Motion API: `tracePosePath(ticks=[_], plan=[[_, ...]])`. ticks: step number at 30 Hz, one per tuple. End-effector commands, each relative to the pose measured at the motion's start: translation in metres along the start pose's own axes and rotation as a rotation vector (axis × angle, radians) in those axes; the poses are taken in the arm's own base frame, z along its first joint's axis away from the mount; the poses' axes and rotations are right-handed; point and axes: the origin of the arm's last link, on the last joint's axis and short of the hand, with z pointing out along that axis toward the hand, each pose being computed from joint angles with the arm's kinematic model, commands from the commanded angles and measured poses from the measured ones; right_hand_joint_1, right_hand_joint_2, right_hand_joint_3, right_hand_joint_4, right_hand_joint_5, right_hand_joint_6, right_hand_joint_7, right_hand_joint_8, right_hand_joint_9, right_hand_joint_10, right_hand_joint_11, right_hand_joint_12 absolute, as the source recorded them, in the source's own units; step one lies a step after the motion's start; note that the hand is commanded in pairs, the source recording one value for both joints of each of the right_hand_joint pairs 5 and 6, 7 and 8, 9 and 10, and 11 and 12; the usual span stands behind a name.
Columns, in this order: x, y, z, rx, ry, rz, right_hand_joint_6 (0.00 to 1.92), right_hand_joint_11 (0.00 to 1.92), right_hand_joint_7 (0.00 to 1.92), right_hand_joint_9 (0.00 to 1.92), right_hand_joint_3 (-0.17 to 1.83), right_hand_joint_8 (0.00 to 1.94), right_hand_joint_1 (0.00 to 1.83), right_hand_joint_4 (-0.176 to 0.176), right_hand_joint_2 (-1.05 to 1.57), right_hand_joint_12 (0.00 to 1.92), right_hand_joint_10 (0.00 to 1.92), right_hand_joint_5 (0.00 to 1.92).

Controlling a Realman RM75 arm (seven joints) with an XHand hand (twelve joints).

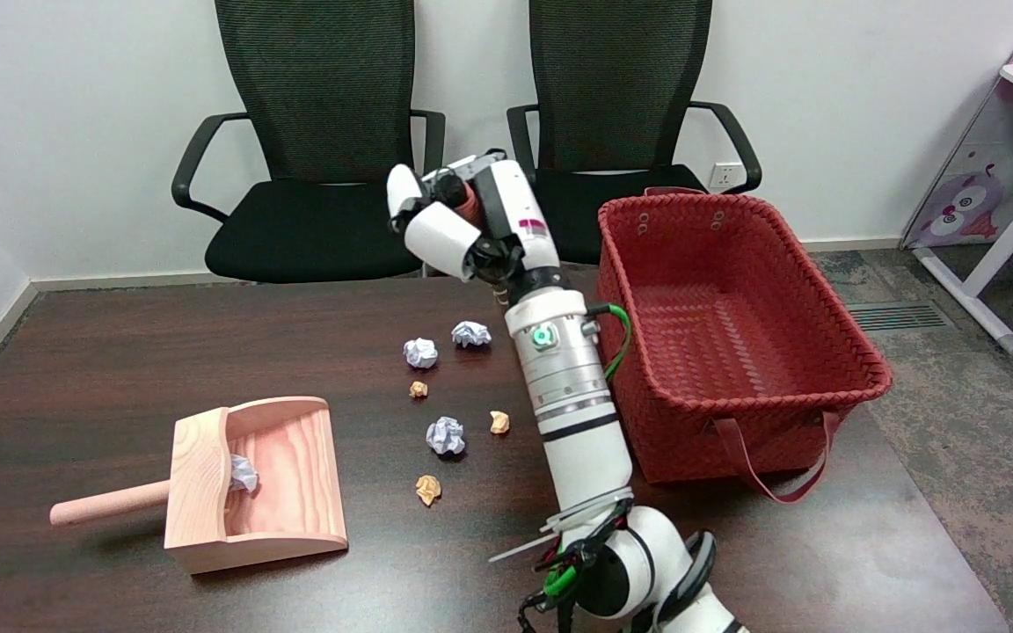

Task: Sweep the paper ball into the dustpan.

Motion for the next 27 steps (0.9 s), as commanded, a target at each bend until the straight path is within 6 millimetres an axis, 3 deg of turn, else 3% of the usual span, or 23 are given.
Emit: tracePosePath(ticks=[1, 6, 11, 12, 14, 16, 27], plan=[[-0.013, 0.019, -0.008, -0.139, -0.176, -0.267, 1.92, 1.92, 1.92, 1.92, 1.71, 1.92, 1.00, 0.086, 1.57, 1.92, 1.92, 1.92], [-0.032, 0.033, -0.017, -0.137, -0.279, -0.300, 1.92, 1.92, 1.92, 1.92, 1.72, 1.92, 1.00, 0.086, 1.57, 1.92, 1.92, 1.92], [-0.037, 0.035, -0.022, -0.074, -0.291, -0.322, 1.92, 1.92, 1.92, 1.92, 1.76, 1.92, 1.00, 0.097, 1.57, 1.92, 1.92, 1.92], [-0.037, 0.035, -0.022, -0.069, -0.294, -0.321, 1.92, 1.92, 1.92, 1.92, 1.77, 1.92, 0.97, 0.154, 1.57, 1.92, 1.92, 1.92], [-0.039, 0.036, -0.022, -0.054, -0.297, -0.325, 1.92, 1.92, 1.92, 1.92, 1.80, 1.92, 0.99, 0.115, 1.57, 1.92, 1.92, 1.92], [-0.040, 0.037, -0.022, -0.035, -0.290, -0.328, 1.92, 1.92, 1.92, 1.92, 1.82, 1.92, 0.98, 0.176, 1.57, 1.92, 1.92, 1.92], [-0.039, 0.056, -0.031, 0.029, -0.120, -0.175, 1.92, 1.92, 1.92, 1.92, 1.83, 1.92, 0.86, 0.176, 1.57, 1.92, 1.92, 1.92]])
